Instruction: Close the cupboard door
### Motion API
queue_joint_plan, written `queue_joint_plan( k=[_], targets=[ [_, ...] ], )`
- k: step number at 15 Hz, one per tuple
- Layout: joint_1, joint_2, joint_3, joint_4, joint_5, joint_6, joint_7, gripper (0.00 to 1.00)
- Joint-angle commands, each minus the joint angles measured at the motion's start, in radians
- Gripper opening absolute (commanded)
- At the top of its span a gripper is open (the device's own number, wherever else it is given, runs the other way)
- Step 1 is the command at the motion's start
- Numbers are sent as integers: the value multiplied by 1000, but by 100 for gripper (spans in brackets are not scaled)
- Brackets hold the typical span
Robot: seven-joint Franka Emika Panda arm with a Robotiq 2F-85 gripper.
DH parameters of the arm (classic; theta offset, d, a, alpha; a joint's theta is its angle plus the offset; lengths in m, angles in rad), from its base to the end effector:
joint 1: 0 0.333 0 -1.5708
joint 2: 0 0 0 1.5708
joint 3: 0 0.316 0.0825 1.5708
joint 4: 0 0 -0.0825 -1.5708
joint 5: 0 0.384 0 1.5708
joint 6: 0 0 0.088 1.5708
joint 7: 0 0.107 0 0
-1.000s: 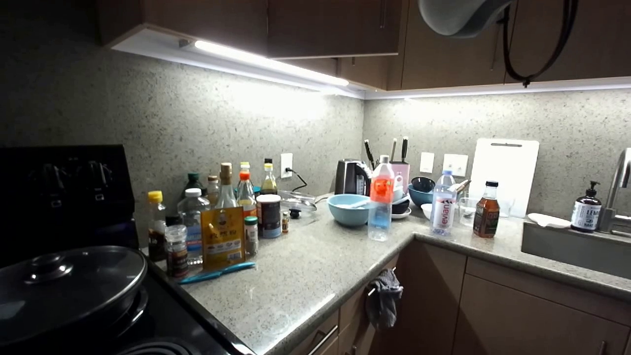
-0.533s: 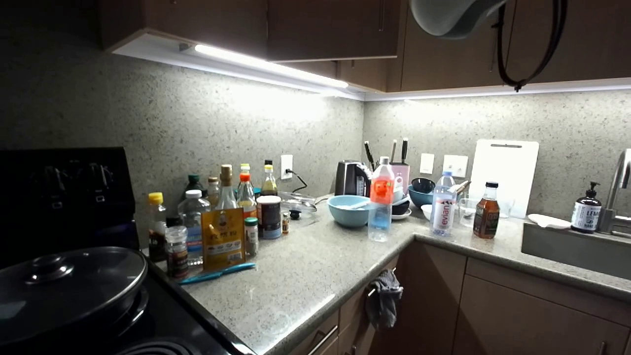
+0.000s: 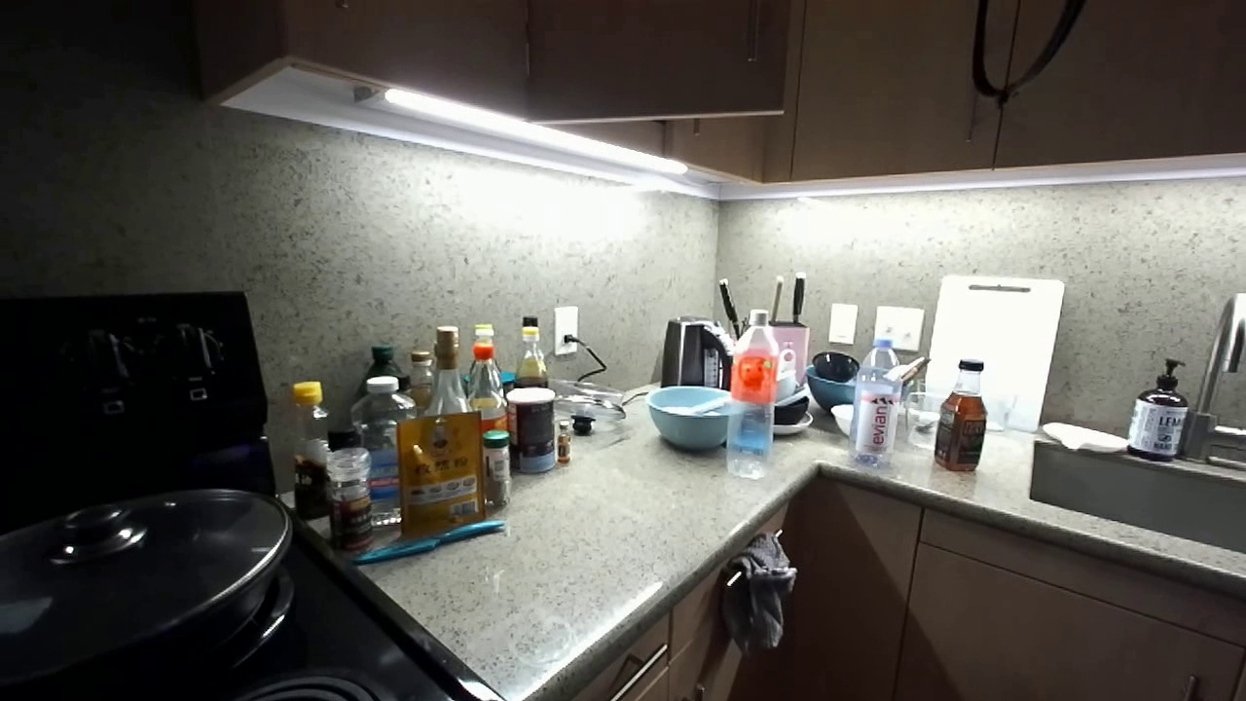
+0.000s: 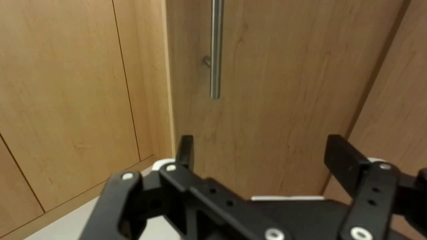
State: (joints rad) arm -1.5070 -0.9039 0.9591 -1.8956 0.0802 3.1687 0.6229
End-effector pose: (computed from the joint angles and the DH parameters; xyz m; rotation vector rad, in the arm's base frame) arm 0.4843 0.0686 0.8092 1.6212 -0.4525 2.0817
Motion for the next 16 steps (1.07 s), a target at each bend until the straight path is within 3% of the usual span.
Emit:
queue_joint_plan(
  k=[1,3,4,5,9,10,13,16],
  targets=[
    [-60,78,-15,132,23,5,-60,100],
    [-148,69,-34,202,40,-2,-27,100],
    [-158,85,-48,211,50,-4,-24,100],
    [-122,52,-39,164,56,1,-32,100],
    [-165,74,-49,201,63,1,-29,100],
    [-88,123,-70,192,52,-53,-65,100],
    [57,244,-122,225,30,-133,-127,100],
    [195,304,-236,254,22,-230,-182,100]
  ],
)
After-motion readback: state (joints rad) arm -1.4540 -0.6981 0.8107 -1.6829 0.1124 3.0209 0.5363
